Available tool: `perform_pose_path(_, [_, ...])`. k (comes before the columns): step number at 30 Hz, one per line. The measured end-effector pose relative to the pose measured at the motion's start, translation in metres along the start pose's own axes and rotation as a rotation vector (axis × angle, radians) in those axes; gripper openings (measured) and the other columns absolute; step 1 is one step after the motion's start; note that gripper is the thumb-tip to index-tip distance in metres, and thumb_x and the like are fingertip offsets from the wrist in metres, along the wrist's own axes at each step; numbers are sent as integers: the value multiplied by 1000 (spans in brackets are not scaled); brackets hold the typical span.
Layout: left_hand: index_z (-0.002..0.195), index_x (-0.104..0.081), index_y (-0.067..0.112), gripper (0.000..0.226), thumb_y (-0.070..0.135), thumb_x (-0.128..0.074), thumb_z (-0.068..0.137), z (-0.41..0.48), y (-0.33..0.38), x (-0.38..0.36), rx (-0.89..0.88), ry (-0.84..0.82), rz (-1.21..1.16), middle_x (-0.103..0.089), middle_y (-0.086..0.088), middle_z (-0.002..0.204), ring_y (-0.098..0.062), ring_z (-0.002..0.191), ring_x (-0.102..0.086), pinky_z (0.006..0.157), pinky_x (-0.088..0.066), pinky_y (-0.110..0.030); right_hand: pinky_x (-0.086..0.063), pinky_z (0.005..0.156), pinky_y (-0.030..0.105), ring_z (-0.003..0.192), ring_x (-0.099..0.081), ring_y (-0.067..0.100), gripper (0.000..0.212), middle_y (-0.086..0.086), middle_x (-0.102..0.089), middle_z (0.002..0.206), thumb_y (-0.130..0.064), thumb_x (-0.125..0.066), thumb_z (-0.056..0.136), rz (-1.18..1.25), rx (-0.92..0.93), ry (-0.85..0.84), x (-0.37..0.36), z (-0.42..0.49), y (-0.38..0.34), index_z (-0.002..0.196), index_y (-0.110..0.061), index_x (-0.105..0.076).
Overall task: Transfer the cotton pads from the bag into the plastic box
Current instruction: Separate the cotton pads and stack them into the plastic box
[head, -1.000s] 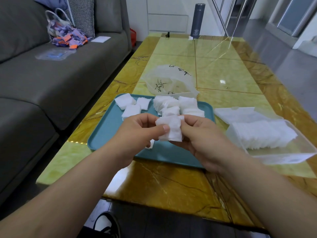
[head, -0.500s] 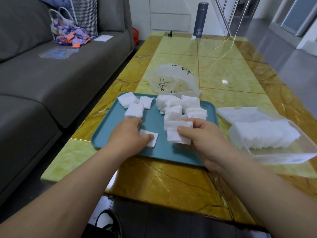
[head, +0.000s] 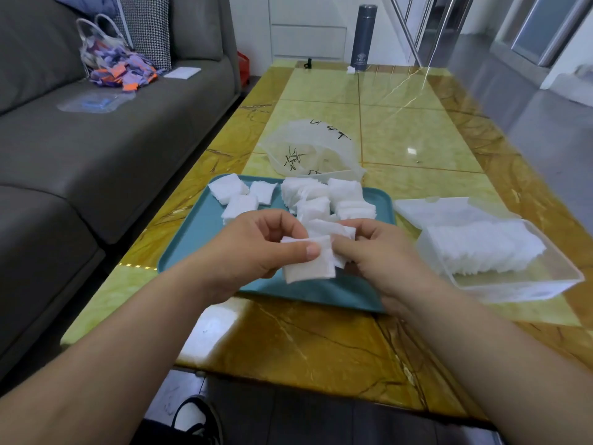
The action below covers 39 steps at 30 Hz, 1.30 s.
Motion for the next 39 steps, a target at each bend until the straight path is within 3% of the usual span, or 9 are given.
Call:
perform_pose_path(8, [100, -76, 6, 15, 4, -81, 86, 16, 3, -12, -78, 106, 18, -74, 7, 75, 2, 60, -61, 53, -45, -10, -60, 98, 49, 109, -75, 37, 26, 13, -82, 103, 0, -67, 96, 2, 17, -187, -4, -9, -7, 115, -12, -79])
perform_pose_path(14, [91, -75, 9, 16, 14, -87, 81, 27, 5, -21, -117, 151, 66, -76, -9, 82, -11, 69, -62, 67, -53, -28, -63, 92, 44, 104, -76, 29, 33, 12, -81, 104, 7, -56, 96, -34, 2, -208, 8, -15, -8, 110, -11, -80])
perform_pose_path(18, [87, -74, 10, 19, 17, -89, 79, 35, 13, -33, -148, 171, 159, -69, -5, 72, -8, 60, -54, 56, -47, -19, -62, 93, 42, 101, -76, 27, 20, 20, -79, 109, -3, -71, 92, 12, -6, -258, 22, -20, -12, 108, -9, -80])
perform_pose_path(21, [88, -74, 14, 15, 20, -86, 82, 44, 13, -37, -142, 152, 144, -72, -2, 76, -9, 64, -59, 58, -50, -21, -63, 90, 40, 101, -78, 29, 19, 11, -82, 99, -8, -78, 90, -24, 18, -140, 39, -18, -7, 108, -13, -78])
perform_pose_path(24, [88, -73, 21, 5, 17, -76, 88, 54, 9, -21, -132, 308, 253, -72, 6, 78, -7, 64, -60, 62, -51, -23, -63, 92, 47, 98, -78, 26, 16, 2, -83, 95, -12, -78, 88, -83, 12, 11, 56, -9, 1, 102, -19, -77])
perform_pose_path(27, [99, -70, 30, 20, 15, -70, 85, 60, 5, -15, -144, 365, 529, -67, 11, 92, -2, 65, -58, 73, -52, -24, -62, 92, 55, 97, -77, 26, 18, 2, -81, 96, -22, -73, 79, -102, -20, 63, 60, -2, 7, 97, -23, -76])
perform_pose_path(32, [115, -67, 33, 39, 39, -82, 80, 66, -1, -31, -81, 251, 660, -64, 15, 100, -4, 85, -61, 83, -53, -28, -64, 89, 50, 98, -76, 23, 21, 0, -78, 102, -19, -69, 83, -57, -49, 73, 57, 4, 12, 102, -27, -73])
perform_pose_path(36, [126, -61, 32, 46, 30, -79, 84, 65, -5, -33, -16, 226, 706, -63, 10, 93, -9, 84, -61, 73, -49, -26, -64, 87, 51, 98, -76, 26, 19, 6, -77, 101, -9, -66, 86, -78, -44, 74, 57, 3, 10, 99, -21, -73])
perform_pose_path(39, [101, -70, 22, 16, 21, -76, 86, 62, -5, -29, 21, 233, 574, -67, 3, 85, -12, 75, -60, 62, -44, -21, -63, 87, 56, 98, -75, 29, 16, 8, -77, 99, -10, -68, 85, -109, -30, 93, 56, -1, 6, 98, -18, -73])
Point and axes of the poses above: each hand's wrist, its own z-axis towards the middle knuckle, its own x-axis out of the back of the hand, y = z × x, the point moved 7 cm from there along z, towards the middle knuckle
